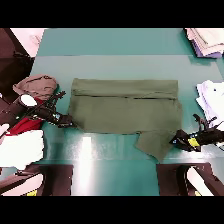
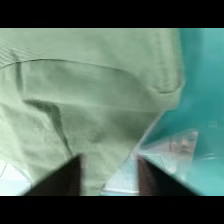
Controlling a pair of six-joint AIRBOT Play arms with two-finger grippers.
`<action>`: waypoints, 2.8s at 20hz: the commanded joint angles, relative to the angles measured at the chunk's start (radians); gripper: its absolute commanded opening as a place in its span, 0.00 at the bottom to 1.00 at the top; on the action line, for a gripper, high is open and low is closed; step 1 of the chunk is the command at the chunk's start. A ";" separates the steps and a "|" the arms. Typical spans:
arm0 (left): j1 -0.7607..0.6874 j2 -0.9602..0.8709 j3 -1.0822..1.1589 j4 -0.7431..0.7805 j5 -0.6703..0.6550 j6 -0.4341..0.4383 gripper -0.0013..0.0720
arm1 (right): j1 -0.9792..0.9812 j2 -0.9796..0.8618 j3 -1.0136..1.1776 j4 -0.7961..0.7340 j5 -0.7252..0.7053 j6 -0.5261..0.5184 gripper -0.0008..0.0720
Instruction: Fold the shirts.
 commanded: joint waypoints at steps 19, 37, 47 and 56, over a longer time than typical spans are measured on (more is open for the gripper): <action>0.000 0.369 0.053 0.041 -0.148 -0.113 0.05 | 0.000 0.286 0.404 -0.093 0.205 -0.096 0.03; 0.000 -0.074 0.257 0.030 0.460 -0.113 0.05 | 0.215 -0.620 0.968 -0.023 -0.167 -0.155 0.04; 0.004 -0.103 0.322 0.006 0.395 -0.158 0.89 | 0.145 -0.736 1.091 0.083 -0.020 -0.235 0.83; -0.024 -0.103 0.339 -0.015 0.220 -0.157 0.05 | -0.100 -0.791 0.819 0.441 0.049 -0.516 0.95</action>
